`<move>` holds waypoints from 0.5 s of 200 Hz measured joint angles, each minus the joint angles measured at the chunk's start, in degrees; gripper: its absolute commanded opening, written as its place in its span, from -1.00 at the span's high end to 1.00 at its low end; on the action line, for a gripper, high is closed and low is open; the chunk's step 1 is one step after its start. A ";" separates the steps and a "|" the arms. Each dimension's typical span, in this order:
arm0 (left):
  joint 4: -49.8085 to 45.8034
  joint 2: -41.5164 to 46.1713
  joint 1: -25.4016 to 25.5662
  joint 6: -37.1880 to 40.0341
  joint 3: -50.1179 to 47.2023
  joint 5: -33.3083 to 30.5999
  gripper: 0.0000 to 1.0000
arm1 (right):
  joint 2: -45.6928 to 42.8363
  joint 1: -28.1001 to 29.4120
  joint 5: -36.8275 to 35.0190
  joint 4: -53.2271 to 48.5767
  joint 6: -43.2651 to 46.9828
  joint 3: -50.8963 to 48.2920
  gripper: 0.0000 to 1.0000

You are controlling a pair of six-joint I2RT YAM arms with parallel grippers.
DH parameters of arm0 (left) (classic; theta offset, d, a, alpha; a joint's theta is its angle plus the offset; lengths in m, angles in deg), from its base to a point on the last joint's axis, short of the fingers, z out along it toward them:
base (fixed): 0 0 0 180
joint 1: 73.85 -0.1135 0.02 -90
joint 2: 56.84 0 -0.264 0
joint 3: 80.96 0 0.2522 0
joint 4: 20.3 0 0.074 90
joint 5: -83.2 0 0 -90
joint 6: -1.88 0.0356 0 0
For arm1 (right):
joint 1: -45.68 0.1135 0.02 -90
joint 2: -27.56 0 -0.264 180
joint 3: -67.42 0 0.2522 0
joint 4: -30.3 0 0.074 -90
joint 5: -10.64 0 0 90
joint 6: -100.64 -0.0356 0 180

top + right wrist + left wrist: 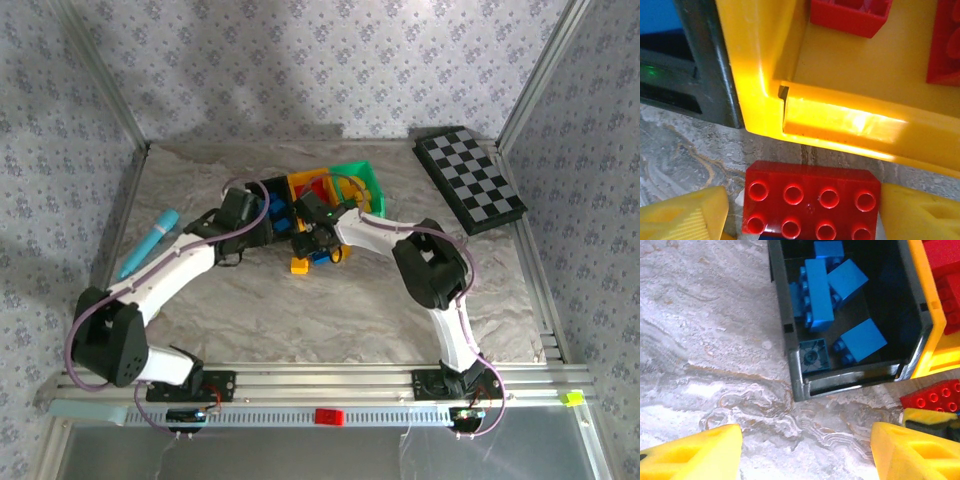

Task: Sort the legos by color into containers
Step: Pick up the lego from the center of the table.

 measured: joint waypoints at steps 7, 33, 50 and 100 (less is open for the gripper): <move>-0.07 0.66 -0.22 -0.02 -0.81 -0.02 -0.37 | 0.24 0.00 0.09 -0.04 -0.04 0.28 -0.49; -0.48 2.32 -1.09 -0.07 -3.02 -0.22 -0.37 | 0.66 0.00 -0.33 -0.02 0.04 1.01 -0.22; -0.63 2.86 -1.49 -0.24 -3.65 -0.22 -0.37 | 0.63 0.15 -0.59 0.09 0.11 1.07 -0.17; -0.48 3.52 -1.57 -1.09 -5.73 0.07 -0.37 | -1.29 1.03 -2.78 -0.15 0.09 -0.20 -0.15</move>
